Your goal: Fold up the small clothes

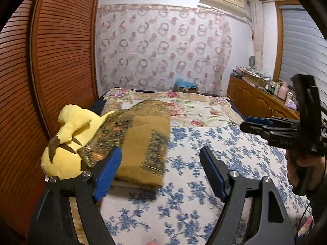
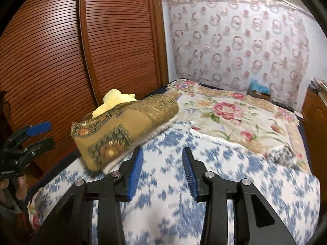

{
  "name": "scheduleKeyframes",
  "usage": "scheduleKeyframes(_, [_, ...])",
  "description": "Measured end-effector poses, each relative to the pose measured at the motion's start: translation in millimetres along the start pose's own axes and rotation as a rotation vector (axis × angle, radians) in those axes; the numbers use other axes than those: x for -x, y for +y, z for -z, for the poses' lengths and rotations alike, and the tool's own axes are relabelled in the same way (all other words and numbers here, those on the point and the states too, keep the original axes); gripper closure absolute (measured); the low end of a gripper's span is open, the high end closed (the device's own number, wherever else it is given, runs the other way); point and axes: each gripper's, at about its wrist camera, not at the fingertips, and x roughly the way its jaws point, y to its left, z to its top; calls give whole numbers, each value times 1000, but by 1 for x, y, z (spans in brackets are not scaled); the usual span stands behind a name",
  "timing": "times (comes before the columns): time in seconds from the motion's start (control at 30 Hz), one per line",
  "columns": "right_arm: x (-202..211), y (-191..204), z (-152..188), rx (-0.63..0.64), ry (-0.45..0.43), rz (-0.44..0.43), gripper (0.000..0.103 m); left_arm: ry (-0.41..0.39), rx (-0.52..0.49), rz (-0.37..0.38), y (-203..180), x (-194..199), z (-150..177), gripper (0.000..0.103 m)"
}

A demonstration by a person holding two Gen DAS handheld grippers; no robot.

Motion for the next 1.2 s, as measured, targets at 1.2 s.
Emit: scheduleKeyframes(1.2, [254, 46, 90, -184, -288, 348, 26, -118, -104, 93, -134, 77, -27, 24])
